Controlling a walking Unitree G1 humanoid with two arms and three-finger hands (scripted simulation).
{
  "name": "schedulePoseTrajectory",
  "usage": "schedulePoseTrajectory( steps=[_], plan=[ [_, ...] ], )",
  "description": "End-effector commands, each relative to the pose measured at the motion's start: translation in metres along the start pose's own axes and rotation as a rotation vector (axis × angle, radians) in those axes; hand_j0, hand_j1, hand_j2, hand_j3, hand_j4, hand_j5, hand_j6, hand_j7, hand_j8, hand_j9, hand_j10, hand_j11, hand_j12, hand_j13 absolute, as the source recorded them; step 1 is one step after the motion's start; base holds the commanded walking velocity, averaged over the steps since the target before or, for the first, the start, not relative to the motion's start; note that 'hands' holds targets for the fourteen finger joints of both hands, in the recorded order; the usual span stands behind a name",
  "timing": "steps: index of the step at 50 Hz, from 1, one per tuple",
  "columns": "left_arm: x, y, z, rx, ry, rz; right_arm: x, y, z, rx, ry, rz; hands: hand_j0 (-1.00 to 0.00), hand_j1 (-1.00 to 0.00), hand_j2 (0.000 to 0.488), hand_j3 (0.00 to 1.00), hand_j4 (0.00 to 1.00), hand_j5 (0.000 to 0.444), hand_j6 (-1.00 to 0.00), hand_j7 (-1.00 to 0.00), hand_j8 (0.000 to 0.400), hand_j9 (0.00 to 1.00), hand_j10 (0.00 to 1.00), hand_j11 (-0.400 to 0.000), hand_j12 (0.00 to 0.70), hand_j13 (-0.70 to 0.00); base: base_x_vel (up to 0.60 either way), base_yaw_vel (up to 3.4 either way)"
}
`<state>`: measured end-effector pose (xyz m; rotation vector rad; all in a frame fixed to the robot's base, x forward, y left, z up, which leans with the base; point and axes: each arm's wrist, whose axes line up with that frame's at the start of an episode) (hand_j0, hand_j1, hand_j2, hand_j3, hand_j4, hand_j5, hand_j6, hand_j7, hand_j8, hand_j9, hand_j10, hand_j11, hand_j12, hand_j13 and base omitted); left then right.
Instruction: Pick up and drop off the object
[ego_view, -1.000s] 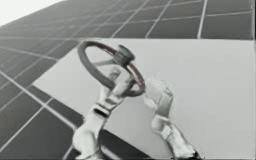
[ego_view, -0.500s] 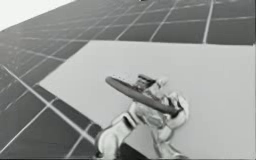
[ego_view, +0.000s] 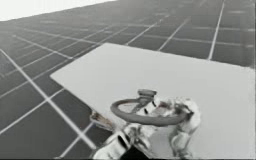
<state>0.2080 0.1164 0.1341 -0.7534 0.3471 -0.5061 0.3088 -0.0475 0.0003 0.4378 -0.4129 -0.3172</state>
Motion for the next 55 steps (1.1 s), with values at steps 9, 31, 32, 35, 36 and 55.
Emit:
schedulePoseTrajectory(
  steps=[9,31,32,35,36,55],
  plan=[
    [-0.0274,0.039,-0.022,-0.029,0.048,0.204,0.1328,0.0189,0.0929,-0.129,0.517,-0.319,0.0,0.0,0.0,1.0,1.0,0.0,0.0,0.0,0.0,1.0,1.0,-0.4,0.0,-0.7,0.09,6.04],
    [-0.0274,0.039,-0.022,-0.029,0.048,0.204,0.1328,0.0189,0.0929,-0.129,0.517,-0.319,0.0,0.0,0.0,1.0,1.0,0.0,0.0,0.0,0.0,1.0,1.0,-0.4,0.0,-0.7,0.11,4.81],
    [-0.0274,0.039,-0.022,-0.029,0.048,0.204,0.1328,0.0189,0.0929,-0.129,0.517,-0.319,0.0,0.0,0.0,1.0,1.0,0.0,0.0,0.0,0.0,1.0,1.0,-0.4,0.0,-0.7,0.13,3.72],
    [-0.0274,0.039,-0.022,-0.029,0.048,0.204,0.1328,0.0189,0.0929,-0.129,0.517,-0.319,0.0,0.0,0.0,1.0,1.0,0.0,0.0,0.0,0.0,1.0,1.0,-0.4,0.0,-0.7,0.14,3.48],
    [-0.0274,0.039,-0.022,-0.029,0.048,0.204,0.1328,0.0189,0.0929,-0.129,0.517,-0.319,0.0,0.0,0.0,1.0,1.0,0.0,0.0,0.0,0.0,1.0,1.0,-0.4,0.0,-0.7,0.15,3.25],
    [-0.0274,0.039,-0.022,-0.029,0.048,0.204,0.1328,0.0189,0.0929,-0.129,0.517,-0.319,0.0,0.0,0.0,1.0,1.0,0.0,0.0,0.0,0.0,1.0,1.0,-0.4,0.0,-0.7,0.2,2.29]
  ],
)
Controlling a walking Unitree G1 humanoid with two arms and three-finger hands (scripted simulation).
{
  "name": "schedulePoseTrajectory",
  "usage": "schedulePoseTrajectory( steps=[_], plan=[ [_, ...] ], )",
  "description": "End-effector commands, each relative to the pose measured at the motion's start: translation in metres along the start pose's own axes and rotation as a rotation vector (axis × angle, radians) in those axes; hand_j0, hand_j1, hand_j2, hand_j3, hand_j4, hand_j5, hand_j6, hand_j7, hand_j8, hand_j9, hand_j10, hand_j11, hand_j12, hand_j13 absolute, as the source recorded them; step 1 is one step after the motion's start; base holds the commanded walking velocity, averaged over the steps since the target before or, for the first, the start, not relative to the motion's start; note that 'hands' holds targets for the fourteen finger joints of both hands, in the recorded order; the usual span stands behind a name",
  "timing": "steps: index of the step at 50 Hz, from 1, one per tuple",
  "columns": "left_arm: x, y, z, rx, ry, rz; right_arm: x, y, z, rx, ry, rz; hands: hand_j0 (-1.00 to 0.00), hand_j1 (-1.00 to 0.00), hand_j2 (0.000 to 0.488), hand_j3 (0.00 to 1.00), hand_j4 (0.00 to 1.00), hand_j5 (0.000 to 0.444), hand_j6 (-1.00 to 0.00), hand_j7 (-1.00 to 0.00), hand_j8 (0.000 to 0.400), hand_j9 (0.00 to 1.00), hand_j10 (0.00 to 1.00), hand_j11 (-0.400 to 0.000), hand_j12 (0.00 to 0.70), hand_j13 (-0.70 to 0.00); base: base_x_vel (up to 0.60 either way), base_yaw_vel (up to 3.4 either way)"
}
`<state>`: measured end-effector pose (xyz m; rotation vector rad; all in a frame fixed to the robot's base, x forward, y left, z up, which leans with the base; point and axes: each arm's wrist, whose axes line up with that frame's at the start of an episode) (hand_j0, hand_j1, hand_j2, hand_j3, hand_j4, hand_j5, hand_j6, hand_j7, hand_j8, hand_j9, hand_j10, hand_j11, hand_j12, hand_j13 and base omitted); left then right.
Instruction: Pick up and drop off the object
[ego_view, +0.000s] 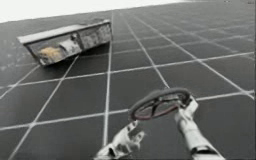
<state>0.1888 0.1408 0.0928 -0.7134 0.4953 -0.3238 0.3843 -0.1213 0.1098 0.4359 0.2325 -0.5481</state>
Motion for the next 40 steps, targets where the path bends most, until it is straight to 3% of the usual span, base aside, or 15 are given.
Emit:
schedulePoseTrajectory(
  steps=[1,19,40],
  plan=[
    [-0.003,0.0007,0.0013,-0.006,-0.021,-0.014,-0.0074,0.0133,0.0124,0.012,-0.037,0.038,0.0,0.0,0.0,1.0,1.0,0.0,0.0,0.0,0.0,1.0,1.0,-0.4,0.0,-0.7,0.27,1.48],
    [-0.003,0.0007,0.0013,-0.006,-0.021,-0.014,-0.0074,0.0133,0.0124,0.012,-0.037,0.038,0.0,0.0,0.0,1.0,1.0,0.0,0.0,0.0,0.0,1.0,1.0,-0.4,0.0,-0.7,0.34,0.98],
    [-0.003,0.0007,0.0013,-0.006,-0.021,-0.014,-0.0074,0.0133,0.0124,0.012,-0.037,0.038,0.0,0.0,0.0,1.0,1.0,0.0,0.0,0.0,0.0,1.0,1.0,-0.4,0.0,-0.7,0.51,0.31]
  ],
)
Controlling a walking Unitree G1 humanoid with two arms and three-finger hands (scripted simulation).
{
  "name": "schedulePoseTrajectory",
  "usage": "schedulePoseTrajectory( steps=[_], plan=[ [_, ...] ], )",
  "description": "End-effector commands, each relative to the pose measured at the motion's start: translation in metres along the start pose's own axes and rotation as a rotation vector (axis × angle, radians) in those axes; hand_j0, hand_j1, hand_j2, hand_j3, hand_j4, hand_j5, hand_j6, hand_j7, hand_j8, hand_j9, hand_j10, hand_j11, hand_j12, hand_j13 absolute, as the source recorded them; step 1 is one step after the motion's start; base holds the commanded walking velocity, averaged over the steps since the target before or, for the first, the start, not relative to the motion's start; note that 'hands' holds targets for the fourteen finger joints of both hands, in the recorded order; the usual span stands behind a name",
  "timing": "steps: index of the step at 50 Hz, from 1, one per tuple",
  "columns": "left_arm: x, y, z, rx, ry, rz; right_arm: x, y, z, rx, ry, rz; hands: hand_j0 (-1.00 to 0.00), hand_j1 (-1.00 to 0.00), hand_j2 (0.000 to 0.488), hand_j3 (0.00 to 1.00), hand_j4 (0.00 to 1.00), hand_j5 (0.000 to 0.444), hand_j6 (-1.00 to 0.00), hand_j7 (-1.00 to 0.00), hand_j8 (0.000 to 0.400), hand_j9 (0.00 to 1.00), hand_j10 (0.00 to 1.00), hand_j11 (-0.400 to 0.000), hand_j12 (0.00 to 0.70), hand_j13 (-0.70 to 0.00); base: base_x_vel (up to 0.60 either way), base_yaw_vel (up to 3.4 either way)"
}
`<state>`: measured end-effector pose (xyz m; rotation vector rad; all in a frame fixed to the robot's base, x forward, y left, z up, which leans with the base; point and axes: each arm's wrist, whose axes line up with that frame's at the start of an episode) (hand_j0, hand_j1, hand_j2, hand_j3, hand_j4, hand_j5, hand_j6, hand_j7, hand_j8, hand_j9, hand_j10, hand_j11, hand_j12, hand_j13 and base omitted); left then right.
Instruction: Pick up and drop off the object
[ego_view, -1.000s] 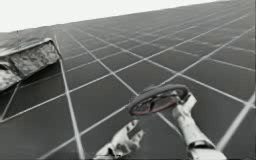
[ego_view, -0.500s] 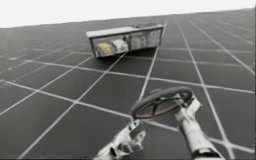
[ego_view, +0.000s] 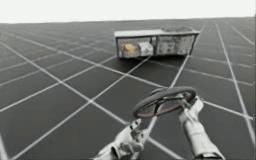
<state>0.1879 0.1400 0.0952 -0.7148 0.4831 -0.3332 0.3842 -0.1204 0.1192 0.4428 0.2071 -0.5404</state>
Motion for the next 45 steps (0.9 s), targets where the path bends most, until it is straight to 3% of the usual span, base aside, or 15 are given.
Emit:
schedulePoseTrajectory(
  steps=[1,45],
  plan=[
    [-0.0019,0.0029,0.0007,-0.009,-0.014,-0.001,-0.0037,0.0096,0.0045,0.001,-0.017,0.025,0.0,0.0,0.0,1.0,1.0,0.0,0.0,0.0,0.0,1.0,1.0,-0.4,0.0,-0.7,0.61,0.06],
    [-0.0019,0.0029,0.0007,-0.009,-0.014,-0.001,-0.0037,0.0096,0.0045,0.001,-0.017,0.025,0.0,0.0,0.0,1.0,1.0,0.0,0.0,0.0,0.0,1.0,1.0,-0.4,0.0,-0.7,0.56,-0.11]
  ],
)
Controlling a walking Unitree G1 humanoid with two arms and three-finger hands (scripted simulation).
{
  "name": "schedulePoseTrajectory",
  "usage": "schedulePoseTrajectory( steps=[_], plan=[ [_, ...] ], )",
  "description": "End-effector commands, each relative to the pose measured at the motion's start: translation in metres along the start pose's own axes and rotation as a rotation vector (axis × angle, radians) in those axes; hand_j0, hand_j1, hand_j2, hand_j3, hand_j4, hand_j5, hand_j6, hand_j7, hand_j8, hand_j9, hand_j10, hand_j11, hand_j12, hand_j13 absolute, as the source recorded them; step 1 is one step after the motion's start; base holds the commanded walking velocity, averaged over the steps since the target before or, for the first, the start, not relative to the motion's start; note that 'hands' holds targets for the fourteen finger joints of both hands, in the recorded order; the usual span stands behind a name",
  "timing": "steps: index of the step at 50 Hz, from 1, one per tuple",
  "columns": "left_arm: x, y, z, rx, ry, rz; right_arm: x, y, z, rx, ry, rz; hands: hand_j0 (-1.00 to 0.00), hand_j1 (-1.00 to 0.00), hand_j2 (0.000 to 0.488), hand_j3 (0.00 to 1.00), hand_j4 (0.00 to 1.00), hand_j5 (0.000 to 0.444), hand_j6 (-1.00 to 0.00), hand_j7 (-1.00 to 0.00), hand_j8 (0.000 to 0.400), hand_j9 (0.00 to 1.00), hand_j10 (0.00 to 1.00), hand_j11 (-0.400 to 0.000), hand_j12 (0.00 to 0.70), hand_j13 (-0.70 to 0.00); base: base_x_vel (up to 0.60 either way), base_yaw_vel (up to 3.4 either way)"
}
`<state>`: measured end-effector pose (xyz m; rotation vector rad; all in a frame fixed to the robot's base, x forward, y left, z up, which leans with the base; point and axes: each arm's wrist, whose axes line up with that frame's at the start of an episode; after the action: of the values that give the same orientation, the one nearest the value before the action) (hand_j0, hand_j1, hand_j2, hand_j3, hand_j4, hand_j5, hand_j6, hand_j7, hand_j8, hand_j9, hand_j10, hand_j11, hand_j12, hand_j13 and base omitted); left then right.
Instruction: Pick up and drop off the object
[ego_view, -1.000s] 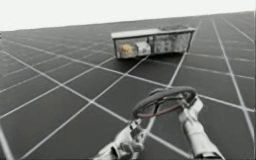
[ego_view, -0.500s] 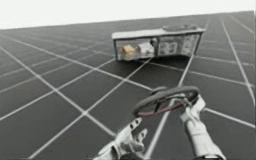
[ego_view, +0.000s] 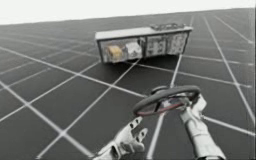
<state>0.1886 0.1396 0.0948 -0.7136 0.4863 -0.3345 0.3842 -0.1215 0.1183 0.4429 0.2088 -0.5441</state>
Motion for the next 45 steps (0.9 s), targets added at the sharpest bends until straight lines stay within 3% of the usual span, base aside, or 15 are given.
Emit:
schedulePoseTrajectory(
  steps=[1,45],
  plan=[
    [-0.0028,0.0029,0.0008,-0.01,-0.017,-0.001,-0.0045,0.0107,0.0048,0.0,-0.018,0.029,0.0,0.0,0.0,1.0,1.0,0.0,0.0,0.0,0.0,1.0,1.0,-0.4,0.0,-0.7,0.51,-0.18],
    [-0.0028,0.0029,0.0008,-0.01,-0.017,-0.001,-0.0045,0.0107,0.0048,0.0,-0.018,0.029,0.0,0.0,0.0,1.0,1.0,0.0,0.0,0.0,0.0,1.0,1.0,-0.4,0.0,-0.7,0.53,-0.15]
  ],
)
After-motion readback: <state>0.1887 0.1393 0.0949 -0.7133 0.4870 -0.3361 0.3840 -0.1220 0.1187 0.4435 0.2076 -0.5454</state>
